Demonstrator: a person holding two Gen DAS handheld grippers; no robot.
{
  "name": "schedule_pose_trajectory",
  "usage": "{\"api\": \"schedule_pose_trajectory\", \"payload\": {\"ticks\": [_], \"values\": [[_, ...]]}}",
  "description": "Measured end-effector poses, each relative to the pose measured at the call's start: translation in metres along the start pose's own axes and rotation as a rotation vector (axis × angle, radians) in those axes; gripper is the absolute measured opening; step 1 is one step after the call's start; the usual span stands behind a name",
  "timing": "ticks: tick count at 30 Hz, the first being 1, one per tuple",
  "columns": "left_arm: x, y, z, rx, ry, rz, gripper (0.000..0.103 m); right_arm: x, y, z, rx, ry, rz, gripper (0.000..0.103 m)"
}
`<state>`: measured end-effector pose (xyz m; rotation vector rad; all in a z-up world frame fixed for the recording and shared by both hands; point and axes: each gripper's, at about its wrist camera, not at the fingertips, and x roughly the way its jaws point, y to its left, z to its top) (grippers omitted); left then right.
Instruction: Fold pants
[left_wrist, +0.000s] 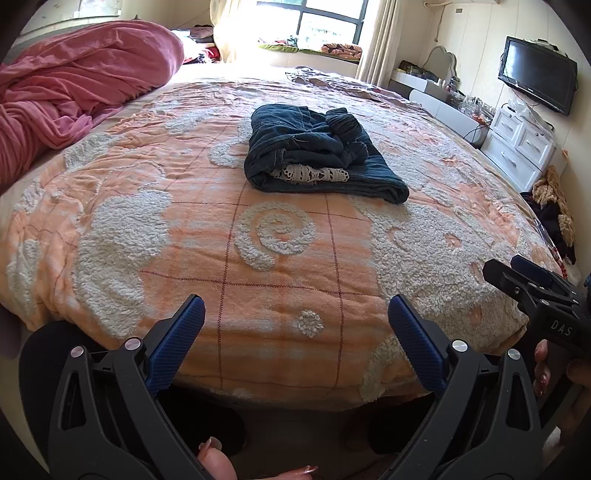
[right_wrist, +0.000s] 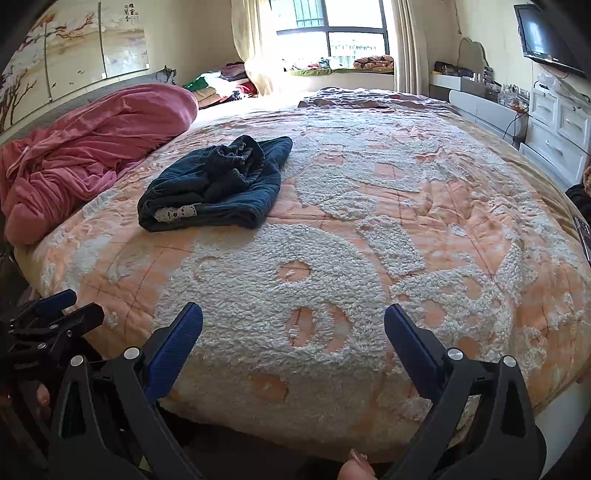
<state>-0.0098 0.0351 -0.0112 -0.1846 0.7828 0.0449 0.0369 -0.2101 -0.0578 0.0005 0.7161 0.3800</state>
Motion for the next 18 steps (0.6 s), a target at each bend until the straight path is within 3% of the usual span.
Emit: {"api": "schedule_pose_trajectory", "payload": {"ticks": [18], "values": [[-0.0032, 0.0006, 0.0018, -0.002, -0.002, -0.013, 0.093, -0.0001, 0.0001, -0.0018, 0.007, 0.006, -0.006, 0.098]]}}
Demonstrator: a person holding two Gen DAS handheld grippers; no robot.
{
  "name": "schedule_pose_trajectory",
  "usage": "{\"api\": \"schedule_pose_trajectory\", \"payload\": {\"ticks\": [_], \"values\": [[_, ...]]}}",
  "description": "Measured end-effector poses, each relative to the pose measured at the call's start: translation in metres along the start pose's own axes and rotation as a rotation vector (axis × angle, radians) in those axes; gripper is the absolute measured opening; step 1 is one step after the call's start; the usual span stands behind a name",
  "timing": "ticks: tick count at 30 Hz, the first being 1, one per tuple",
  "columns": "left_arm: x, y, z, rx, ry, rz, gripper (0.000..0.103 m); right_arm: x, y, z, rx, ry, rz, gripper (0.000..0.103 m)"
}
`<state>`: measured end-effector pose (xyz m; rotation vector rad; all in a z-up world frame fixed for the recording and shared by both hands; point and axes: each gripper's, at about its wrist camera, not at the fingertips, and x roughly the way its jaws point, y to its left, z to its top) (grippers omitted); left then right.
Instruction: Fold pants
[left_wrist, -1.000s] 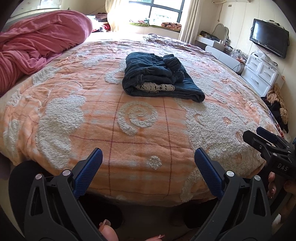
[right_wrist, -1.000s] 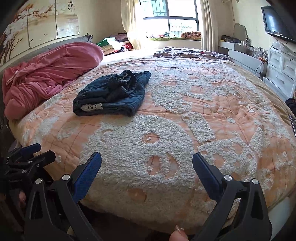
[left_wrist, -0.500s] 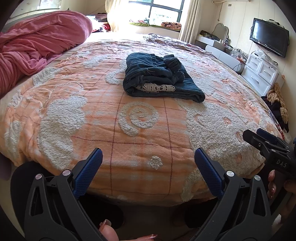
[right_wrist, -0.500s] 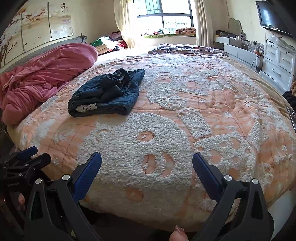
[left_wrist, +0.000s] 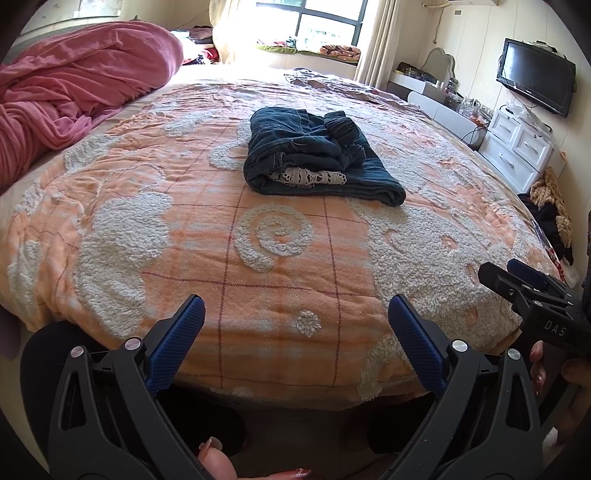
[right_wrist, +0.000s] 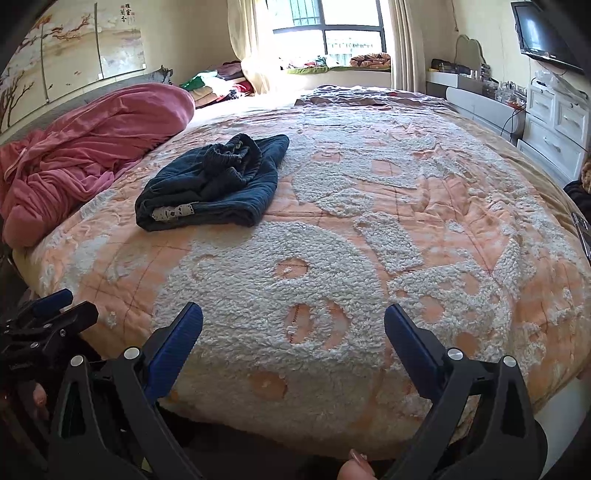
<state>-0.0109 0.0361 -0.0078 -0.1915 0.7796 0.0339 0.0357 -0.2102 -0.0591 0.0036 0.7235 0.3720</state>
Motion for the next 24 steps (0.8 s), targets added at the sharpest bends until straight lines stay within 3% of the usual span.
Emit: {"api": "schedule_pose_trajectory", "payload": {"ticks": [24], "values": [[-0.0004, 0.0043, 0.0000, -0.012, 0.014, 0.031, 0.093, -0.0027, 0.0047, 0.0009, -0.004, -0.001, -0.005, 0.098]]}}
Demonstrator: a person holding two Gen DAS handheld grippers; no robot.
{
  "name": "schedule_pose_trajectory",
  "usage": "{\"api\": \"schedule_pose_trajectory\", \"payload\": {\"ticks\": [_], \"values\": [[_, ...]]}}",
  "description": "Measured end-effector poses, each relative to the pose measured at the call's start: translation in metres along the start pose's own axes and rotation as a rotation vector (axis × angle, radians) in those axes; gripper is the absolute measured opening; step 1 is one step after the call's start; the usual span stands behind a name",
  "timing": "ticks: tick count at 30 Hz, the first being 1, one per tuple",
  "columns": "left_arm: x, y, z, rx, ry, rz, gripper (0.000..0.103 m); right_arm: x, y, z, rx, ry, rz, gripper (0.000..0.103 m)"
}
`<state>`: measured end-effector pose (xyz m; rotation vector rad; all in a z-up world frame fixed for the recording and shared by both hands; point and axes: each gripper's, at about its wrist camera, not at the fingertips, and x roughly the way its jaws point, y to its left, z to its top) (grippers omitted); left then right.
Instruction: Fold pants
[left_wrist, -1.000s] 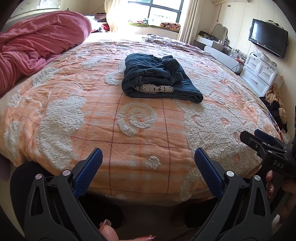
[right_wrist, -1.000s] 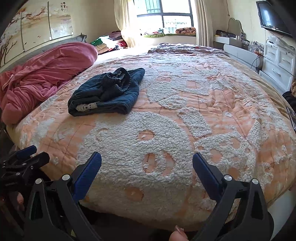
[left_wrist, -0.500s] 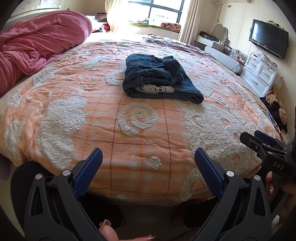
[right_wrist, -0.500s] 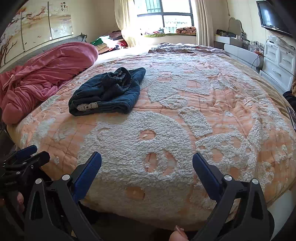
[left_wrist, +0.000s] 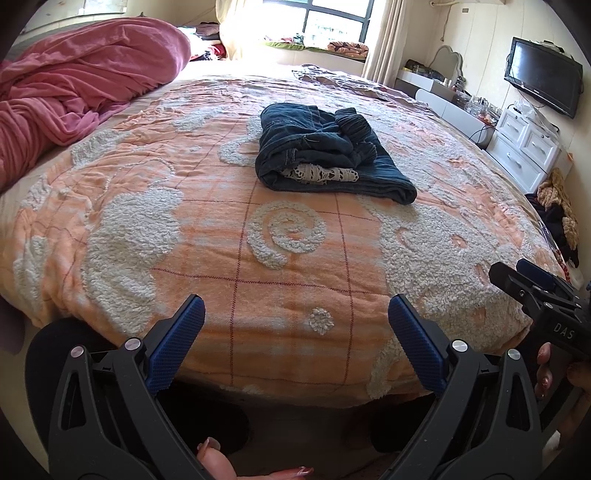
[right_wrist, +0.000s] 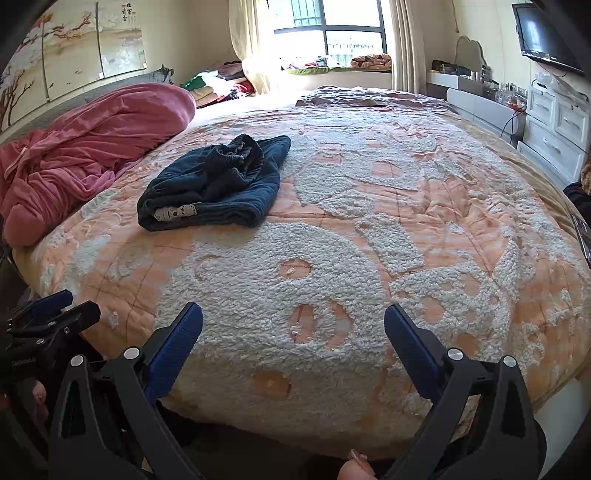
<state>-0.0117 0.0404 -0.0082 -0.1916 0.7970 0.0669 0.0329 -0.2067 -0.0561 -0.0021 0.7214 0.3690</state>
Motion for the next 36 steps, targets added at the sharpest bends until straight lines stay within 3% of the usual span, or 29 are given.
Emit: {"api": "schedule_pose_trajectory", "payload": {"ticks": [36], "values": [[-0.0045, 0.0028, 0.0015, 0.004, 0.018, -0.004, 0.093, -0.0036, 0.0017, 0.0017, -0.003, -0.001, -0.015, 0.098]]}}
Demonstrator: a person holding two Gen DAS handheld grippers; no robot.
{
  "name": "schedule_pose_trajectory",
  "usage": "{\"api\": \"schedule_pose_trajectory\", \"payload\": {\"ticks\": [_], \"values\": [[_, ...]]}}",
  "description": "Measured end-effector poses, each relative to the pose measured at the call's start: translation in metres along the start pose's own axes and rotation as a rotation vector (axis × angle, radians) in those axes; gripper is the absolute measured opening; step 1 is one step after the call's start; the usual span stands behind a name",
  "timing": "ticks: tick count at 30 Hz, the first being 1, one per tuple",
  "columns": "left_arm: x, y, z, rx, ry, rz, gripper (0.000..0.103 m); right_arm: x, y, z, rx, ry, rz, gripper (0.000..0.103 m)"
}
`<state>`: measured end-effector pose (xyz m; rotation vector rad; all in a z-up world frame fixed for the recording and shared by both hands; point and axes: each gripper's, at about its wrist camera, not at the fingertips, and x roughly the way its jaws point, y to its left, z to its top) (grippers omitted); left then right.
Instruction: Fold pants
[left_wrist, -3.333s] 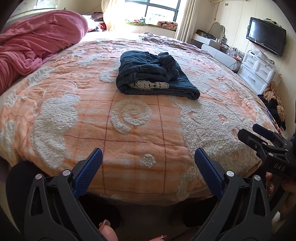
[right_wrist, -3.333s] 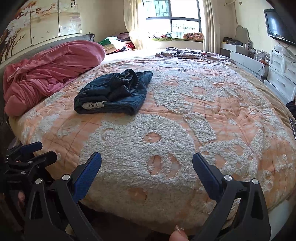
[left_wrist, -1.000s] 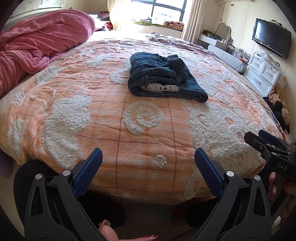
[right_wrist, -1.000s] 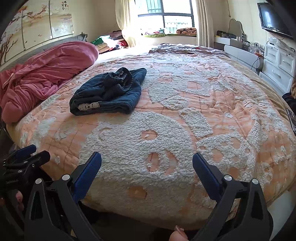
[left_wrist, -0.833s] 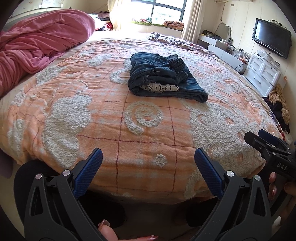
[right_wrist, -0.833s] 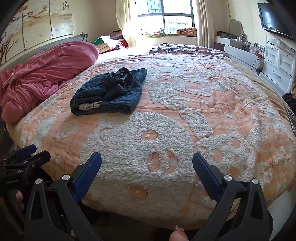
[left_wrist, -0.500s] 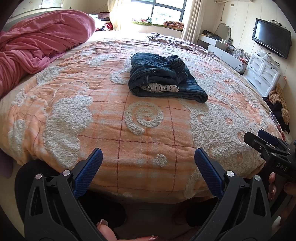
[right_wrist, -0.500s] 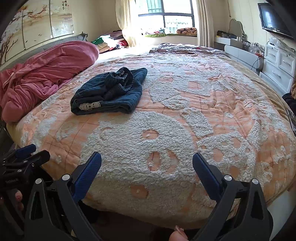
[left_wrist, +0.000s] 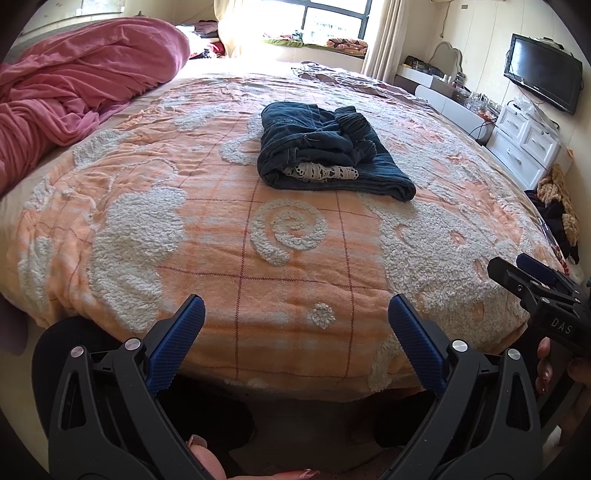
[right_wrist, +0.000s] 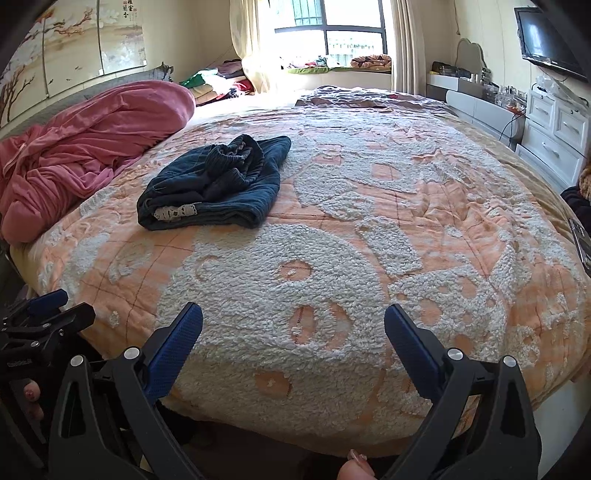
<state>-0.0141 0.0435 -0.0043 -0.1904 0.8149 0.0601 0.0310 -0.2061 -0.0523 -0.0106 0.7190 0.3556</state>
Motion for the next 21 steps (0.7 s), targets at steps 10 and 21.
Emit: {"api": "schedule_pose_trajectory", "payload": {"ticks": [10, 21], "values": [[0.000, 0.028, 0.015, -0.085, 0.008, -0.013, 0.093, 0.012, -0.038, 0.011, 0.050, 0.018, -0.052, 0.098], [0.079, 0.215, 0.160, -0.202, 0.020, 0.344, 0.093, 0.038, -0.242, 0.094, 0.274, 0.008, -0.375, 0.098]]}}
